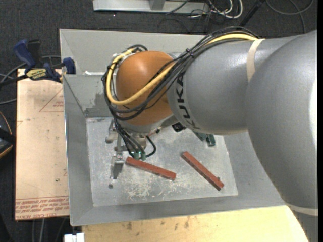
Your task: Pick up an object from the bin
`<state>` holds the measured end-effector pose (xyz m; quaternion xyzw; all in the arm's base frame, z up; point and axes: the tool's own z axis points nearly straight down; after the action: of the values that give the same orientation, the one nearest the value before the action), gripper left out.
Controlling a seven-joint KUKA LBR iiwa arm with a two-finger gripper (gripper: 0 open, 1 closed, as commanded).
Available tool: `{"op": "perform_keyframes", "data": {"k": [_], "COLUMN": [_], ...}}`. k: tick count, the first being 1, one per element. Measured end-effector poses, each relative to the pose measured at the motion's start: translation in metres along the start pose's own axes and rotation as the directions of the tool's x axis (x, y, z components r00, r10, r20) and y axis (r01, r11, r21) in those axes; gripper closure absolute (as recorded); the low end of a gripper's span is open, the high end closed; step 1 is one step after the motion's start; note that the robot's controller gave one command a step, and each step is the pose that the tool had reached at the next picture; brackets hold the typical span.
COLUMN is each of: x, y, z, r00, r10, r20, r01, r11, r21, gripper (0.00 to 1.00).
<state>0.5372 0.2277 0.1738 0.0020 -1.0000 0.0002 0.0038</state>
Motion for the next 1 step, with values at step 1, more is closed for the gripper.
{"op": "perform_keyframes", "data": {"k": [1], "x": [-0.0022], "y": [-0.001], "z": [-0.004], "r00": [1.0], "r10": [0.003], "r20": [0.007], "r01": [-0.003], "r11": [1.0], "r21": [-0.002], "gripper": [0.0]}}
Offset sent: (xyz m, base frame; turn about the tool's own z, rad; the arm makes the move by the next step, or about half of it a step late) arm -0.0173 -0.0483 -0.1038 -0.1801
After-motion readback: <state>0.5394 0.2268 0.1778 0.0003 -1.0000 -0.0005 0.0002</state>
